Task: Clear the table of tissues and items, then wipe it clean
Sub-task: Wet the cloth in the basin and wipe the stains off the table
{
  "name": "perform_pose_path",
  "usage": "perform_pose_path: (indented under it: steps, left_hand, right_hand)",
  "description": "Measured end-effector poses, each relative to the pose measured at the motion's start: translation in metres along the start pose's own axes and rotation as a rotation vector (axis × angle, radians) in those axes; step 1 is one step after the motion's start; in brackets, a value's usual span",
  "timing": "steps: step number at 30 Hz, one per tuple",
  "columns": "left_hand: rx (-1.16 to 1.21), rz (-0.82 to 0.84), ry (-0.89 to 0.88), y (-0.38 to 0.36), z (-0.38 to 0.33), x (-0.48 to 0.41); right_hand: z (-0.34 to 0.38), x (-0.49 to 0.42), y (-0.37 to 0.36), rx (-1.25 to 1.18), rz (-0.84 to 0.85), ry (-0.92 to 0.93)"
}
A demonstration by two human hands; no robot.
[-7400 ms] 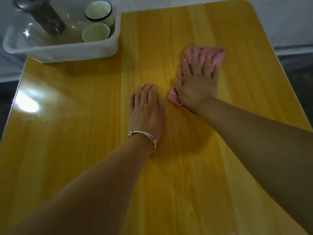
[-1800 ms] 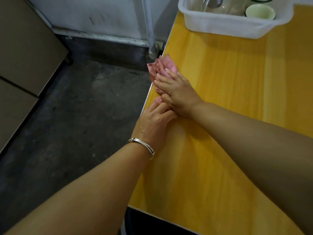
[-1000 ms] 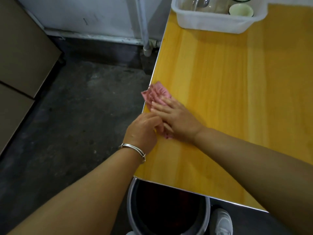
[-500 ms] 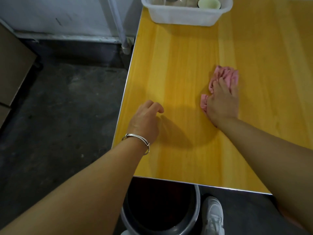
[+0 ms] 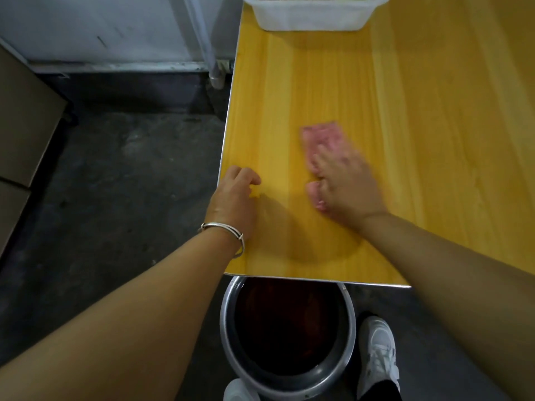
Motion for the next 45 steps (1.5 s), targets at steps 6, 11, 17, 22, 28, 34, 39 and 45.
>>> perform_pose_path:
  steps: [6,11,17,22,28,34,39,45]
  left_hand:
    - [0.051,0.047,-0.051,-0.003,-0.004,0.006]
    - [0.082,-0.045,-0.028,0.013,0.022,0.014]
    - [0.143,-0.11,-0.074,0.028,0.036,0.029]
    - [0.118,-0.065,-0.051,0.028,0.04,0.037]
    - [0.139,-0.08,0.024,0.028,0.043,0.042]
    - [0.137,-0.207,-0.003,0.033,0.039,0.051]
    - [-0.062,-0.18,0.03,0.013,0.023,0.062]
    - [-0.195,-0.079,0.052,-0.026,-0.008,0.07]
  right_hand:
    - [-0.062,0.025,-0.001,0.068,0.007,-0.393]
    - [0.055,0.005,-0.016,-0.002,-0.053,-0.195]
    - [0.159,0.016,-0.033,-0.206,-0.061,0.186]
    - [0.108,0.038,-0.021,-0.013,-0.04,0.165]
    - [0.077,0.045,-0.024,0.018,0.004,-0.293]
    - [0.179,0.053,-0.033,-0.233,-0.06,0.141]
    - [0.123,0.071,-0.022,-0.026,-0.014,0.162]
    - [-0.041,0.121,0.01,0.057,0.016,-0.314]
Point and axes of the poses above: each hand's wrist, its own x-axis away from the middle knuckle, its own y-axis out of the back of the hand, z = x × y, the point moved 10 cm from there along -x, towards the middle knuckle
